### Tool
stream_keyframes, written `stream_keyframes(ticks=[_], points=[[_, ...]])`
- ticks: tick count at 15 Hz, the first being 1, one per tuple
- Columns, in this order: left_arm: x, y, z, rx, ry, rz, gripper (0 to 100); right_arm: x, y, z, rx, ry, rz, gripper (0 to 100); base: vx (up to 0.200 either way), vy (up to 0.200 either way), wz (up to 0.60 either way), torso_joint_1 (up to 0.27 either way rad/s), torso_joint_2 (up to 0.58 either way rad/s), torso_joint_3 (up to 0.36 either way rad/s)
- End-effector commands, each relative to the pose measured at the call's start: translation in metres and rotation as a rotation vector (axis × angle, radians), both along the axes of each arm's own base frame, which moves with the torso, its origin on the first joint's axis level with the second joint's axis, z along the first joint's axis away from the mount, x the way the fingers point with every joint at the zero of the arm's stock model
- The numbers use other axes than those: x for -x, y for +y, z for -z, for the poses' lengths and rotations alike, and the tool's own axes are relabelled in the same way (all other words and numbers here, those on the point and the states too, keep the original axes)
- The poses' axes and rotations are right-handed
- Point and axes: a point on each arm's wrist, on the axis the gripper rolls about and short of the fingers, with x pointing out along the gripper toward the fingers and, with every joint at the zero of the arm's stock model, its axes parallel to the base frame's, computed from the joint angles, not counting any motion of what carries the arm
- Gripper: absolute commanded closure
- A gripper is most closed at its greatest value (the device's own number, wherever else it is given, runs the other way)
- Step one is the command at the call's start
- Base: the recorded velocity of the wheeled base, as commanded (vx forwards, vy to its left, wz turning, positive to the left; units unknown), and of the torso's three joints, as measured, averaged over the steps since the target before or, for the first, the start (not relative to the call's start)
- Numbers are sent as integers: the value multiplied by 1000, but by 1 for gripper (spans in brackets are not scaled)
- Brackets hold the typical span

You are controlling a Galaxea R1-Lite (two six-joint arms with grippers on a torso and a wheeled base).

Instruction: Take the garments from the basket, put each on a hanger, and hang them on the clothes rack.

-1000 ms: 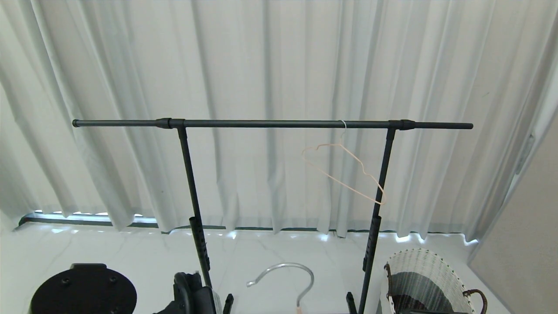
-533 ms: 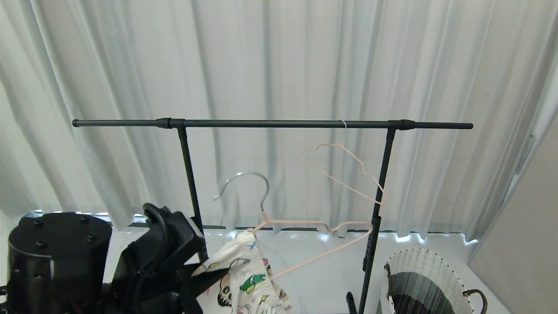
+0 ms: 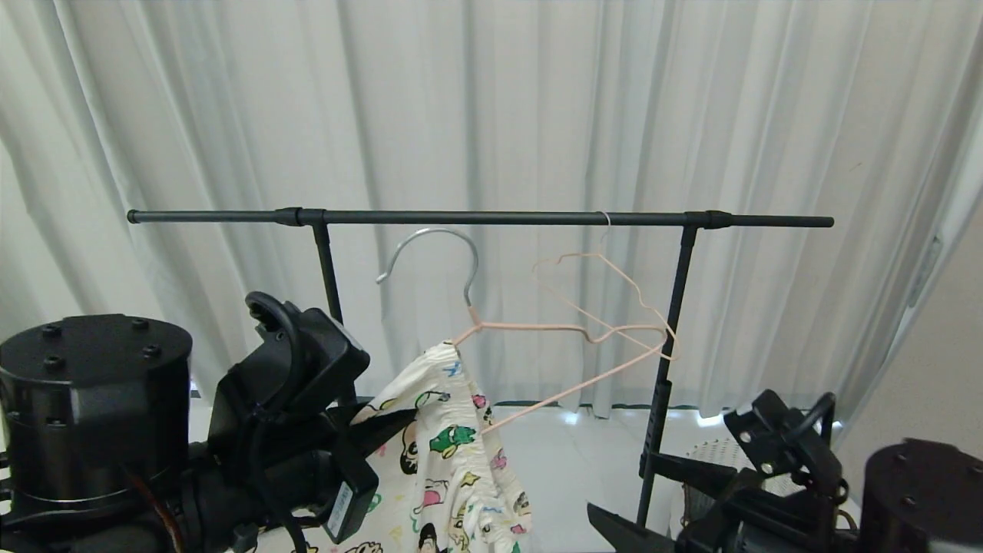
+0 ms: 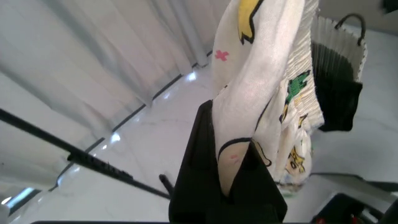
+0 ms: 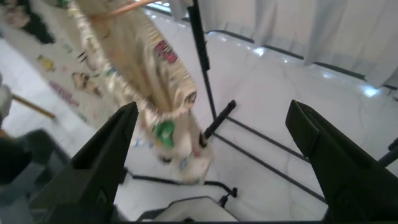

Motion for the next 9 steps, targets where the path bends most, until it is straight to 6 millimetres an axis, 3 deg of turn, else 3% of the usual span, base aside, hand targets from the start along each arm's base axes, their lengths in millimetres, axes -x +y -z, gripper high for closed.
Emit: stream_keyframes(ticks=[1, 9], points=[[0, -8, -5, 12, -11, 29, 100, -14, 21, 11, 40, 11, 36, 0, 0, 0, 0, 0, 0, 0], [2, -23, -9, 25, -23, 87, 100, 7, 47, 23, 95, -1, -15, 0, 0, 0, 0, 0, 0, 0]])
